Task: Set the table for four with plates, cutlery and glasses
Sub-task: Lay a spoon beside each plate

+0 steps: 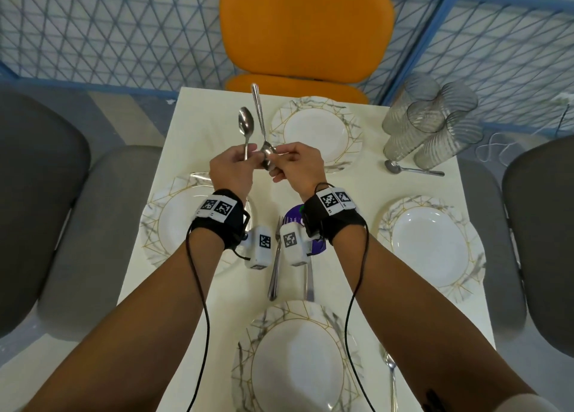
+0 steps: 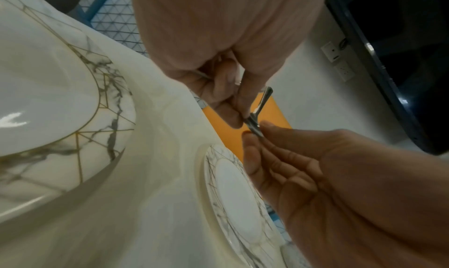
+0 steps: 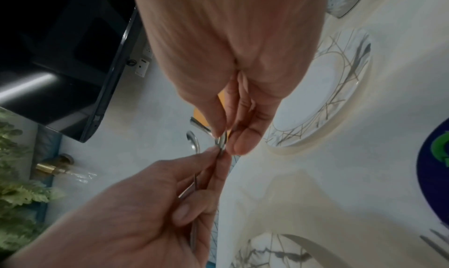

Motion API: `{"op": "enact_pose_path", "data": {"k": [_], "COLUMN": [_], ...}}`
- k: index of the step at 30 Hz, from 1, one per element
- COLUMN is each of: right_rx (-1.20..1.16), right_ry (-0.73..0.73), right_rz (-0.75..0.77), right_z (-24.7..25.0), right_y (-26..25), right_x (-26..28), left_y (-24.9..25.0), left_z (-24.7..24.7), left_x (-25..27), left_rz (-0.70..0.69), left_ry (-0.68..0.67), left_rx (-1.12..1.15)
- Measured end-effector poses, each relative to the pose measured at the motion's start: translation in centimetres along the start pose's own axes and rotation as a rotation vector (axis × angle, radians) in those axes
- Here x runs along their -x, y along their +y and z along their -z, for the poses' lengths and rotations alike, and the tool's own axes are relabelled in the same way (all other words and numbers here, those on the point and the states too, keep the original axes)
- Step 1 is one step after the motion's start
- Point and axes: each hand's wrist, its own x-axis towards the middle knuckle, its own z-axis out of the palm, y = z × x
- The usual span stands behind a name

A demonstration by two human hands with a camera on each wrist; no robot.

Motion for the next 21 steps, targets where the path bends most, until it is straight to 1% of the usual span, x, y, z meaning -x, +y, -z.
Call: {"op": "enact_pose_path", "data": {"k": [5,9,12,17,21], "right_rx": [0.072,0.129,0.159,0.177,0.163], "right_ry": [-0.062,-0.111,-0.118,-0.115,-0.112], "right_rz": [-0.084,-0.138,-0.142,-0.13,-0.12], "right_z": [-0.3,0.7,1.6,2.7,3.0], "right_y": [1.3,2.8,4.0,5.0,5.0], "right_x": [-1.4,-1.9,-2.4,-3.2,-3.6], "left_y": [-0.5,-0.6,-0.6,-1.3,-1.8], "left_z": [-0.4,-1.3,-2.1,-3.2,-3.5], "left_x": [-4.6,-8.1,-10.3,-12.6,-13.8], "left_rz": [0.047,0.085,0.101,0.133,0.098], "left_ry": [0.097,0.075,0.066,0.047,0.098], "left_rx": [-0.1,-0.253,-0.377,-0.478,-0.539]}}
